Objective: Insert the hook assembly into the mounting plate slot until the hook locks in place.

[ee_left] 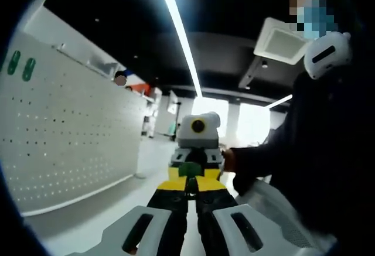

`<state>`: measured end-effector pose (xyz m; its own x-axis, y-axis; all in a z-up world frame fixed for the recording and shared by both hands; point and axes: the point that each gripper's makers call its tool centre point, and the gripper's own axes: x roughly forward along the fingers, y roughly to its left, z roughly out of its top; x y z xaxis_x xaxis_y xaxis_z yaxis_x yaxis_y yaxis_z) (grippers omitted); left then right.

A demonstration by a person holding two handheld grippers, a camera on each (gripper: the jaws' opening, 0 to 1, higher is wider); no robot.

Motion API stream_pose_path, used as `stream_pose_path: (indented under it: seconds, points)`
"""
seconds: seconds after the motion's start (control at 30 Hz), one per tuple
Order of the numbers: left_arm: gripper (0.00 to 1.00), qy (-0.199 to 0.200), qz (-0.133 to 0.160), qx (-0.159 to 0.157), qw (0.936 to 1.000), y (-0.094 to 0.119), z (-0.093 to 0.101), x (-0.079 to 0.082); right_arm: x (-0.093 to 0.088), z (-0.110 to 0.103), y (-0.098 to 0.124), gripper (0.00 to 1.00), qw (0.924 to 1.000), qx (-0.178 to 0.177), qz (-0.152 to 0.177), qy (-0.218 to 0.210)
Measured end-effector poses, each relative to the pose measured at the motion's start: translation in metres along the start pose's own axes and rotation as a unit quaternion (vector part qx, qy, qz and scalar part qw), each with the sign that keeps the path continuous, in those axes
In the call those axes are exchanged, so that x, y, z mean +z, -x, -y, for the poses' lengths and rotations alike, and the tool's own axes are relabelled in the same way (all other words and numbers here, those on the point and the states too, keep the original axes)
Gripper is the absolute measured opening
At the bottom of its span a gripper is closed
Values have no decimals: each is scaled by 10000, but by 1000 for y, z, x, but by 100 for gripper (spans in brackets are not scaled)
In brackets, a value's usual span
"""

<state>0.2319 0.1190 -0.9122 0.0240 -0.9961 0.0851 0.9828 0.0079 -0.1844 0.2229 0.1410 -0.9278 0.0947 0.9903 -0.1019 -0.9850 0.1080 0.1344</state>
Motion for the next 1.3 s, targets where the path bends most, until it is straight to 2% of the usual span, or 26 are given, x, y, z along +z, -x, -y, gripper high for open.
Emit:
stream_pose_path:
  seconds: [0.8, 1.1, 1.3]
  points:
    - [3, 9, 20, 52, 10000, 1, -2, 1, 0, 2, -2, 16, 9998, -59, -177, -24]
    - [3, 25, 48, 228, 9997, 4, -8, 3, -4, 7, 0, 21, 9992, -283, -266, 18]
    - [3, 16, 54, 365, 9993, 5, -12, 3, -6, 14, 2, 23, 9977, -572, -339, 157]
